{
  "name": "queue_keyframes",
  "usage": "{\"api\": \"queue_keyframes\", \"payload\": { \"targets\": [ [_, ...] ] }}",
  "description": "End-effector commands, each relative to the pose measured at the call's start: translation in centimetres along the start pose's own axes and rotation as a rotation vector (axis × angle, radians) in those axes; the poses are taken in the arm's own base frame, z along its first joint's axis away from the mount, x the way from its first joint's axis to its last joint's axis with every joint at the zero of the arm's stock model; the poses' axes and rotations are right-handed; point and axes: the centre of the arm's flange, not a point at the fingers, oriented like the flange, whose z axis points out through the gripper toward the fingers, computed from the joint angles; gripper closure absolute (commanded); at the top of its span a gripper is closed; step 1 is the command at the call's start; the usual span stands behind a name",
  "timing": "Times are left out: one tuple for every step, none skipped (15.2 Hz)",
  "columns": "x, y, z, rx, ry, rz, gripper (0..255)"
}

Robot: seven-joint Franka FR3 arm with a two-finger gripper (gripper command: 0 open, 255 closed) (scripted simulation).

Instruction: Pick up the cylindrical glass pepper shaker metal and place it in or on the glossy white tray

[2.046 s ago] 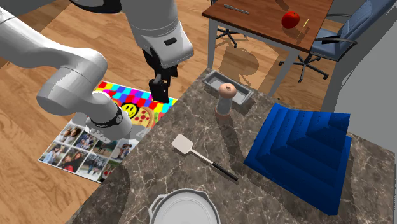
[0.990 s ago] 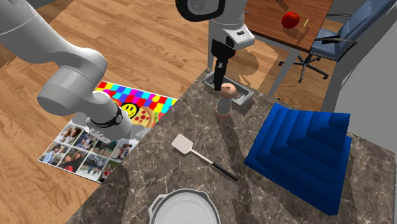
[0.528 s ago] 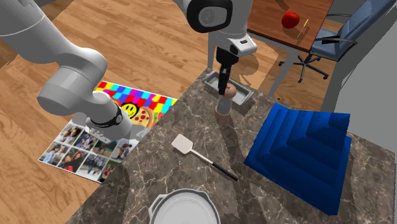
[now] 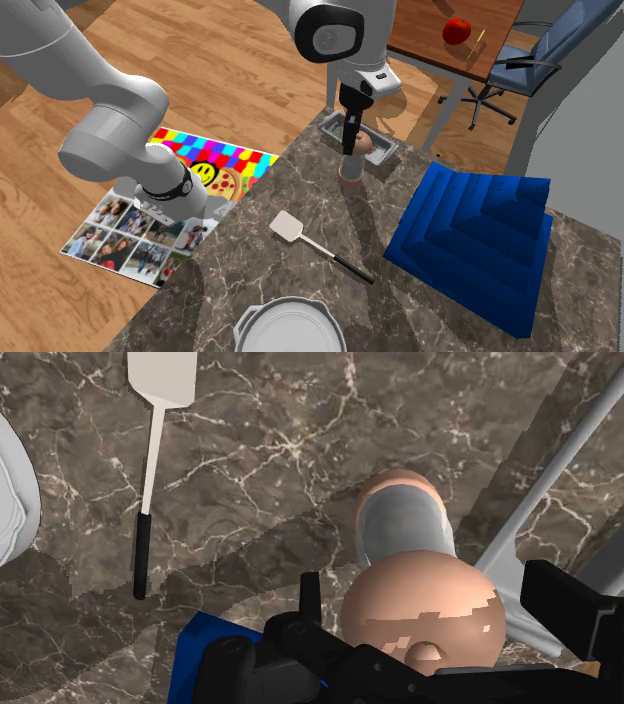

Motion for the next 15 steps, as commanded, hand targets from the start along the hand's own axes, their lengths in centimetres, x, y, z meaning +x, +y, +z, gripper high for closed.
{"api": "queue_keyframes", "payload": {
  "targets": [
    [0.0,0.0,0.0,0.000,0.000,0.000,0],
    [0.0,0.0,0.0,0.000,0.000,0.000,0],
    [0.0,0.0,0.0,0.000,0.000,0.000,255],
    [0.0,0.0,0.0,0.000,0.000,0.000,255],
    [0.0,0.0,0.0,0.000,0.000,0.000,255],
    [0.0,0.0,0.0,0.000,0.000,0.000,255],
    [0.0,0.0,0.0,0.000,0.000,0.000,255],
    [0.0,0.0,0.0,0.000,0.000,0.000,255],
    [0.0,0.0,0.0,0.000,0.000,0.000,255],
    [0.0,0.0,0.0,0.000,0.000,0.000,255],
    [0.0,0.0,0.0,0.000,0.000,0.000,255],
    [0.0,0.0,0.0,0.000,0.000,0.000,255],
    [0.0,0.1,-0.5,0.000,0.000,0.000,255],
    [0.0,0.2,-1.0,0.000,0.000,0.000,255],
    [0.1,0.3,-1.5,0.000,0.000,0.000,255]
  ]
}}
